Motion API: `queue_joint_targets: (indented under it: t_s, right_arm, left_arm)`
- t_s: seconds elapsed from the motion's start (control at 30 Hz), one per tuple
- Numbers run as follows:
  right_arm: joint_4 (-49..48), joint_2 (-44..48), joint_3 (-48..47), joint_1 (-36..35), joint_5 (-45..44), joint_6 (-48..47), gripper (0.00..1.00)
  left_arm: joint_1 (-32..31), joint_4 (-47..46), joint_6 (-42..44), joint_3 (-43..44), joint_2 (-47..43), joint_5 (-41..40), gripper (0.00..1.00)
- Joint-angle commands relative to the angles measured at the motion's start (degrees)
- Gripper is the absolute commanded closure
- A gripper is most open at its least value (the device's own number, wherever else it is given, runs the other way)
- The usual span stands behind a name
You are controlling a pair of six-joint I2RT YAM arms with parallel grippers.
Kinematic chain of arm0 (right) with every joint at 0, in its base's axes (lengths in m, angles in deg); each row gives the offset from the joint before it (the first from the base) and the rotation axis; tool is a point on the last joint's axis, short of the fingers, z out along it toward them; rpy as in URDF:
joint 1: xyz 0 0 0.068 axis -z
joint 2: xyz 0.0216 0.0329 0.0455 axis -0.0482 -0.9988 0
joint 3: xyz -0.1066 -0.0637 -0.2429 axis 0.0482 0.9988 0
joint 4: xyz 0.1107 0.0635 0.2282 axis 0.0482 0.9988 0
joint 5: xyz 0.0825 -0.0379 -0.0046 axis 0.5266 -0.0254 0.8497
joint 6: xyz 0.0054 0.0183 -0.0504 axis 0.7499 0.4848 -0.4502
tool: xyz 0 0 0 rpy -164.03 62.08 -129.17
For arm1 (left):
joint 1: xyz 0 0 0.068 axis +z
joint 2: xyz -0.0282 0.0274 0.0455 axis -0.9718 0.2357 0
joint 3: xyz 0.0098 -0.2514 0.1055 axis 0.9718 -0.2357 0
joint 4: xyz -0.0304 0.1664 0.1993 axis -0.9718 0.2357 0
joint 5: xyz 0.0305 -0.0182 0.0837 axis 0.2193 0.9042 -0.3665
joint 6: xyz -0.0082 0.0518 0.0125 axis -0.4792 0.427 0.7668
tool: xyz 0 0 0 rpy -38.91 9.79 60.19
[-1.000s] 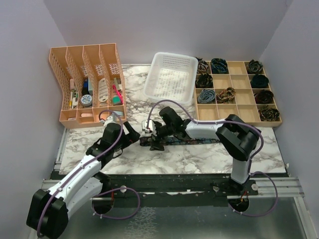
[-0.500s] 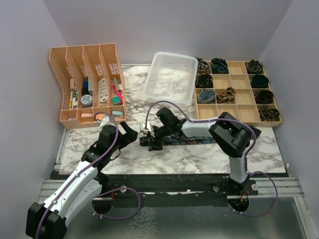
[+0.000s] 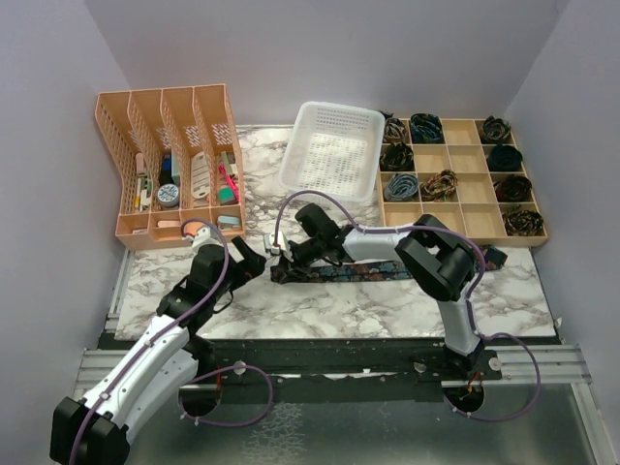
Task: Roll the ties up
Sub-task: Roll the tie at the center of the board.
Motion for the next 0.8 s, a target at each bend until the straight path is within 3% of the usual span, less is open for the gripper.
queue_joint_targets:
  t_s: [0.0, 0.4, 0.67, 0.73, 0.77]
  right_arm:
    - [5.0, -4.7, 2.2, -1.4, -2.6, 1.8, 0.60]
    - [-6.7, -7.7, -2.4, -6.7, -5.4, 12.0, 0.60]
    - [-9.5, -0.7, -0.7, -6.9, -9.9, 15.5, 0.20]
    - [-9.2, 3.0, 1.2, -6.9, -11.1, 15.3, 0.04]
    - [-9.3, 4.9, 2.4, -6.9, -11.3, 15.2, 0.01]
  left_arm:
    - [0.4, 1.5, 0.3, -0.3, -0.6, -2.4, 0.01]
    - [0.8, 5.0, -0.2, 0.1, -2.4, -5.1, 0.01]
    - [1.0, 6.5, -0.7, 0.1, -3.8, -5.6, 0.01]
    - [1.0, 6.5, -0.8, 0.0, -4.3, -5.4, 0.01]
    - [1.1, 6.4, -0.9, -0.1, -4.4, -5.3, 0.01]
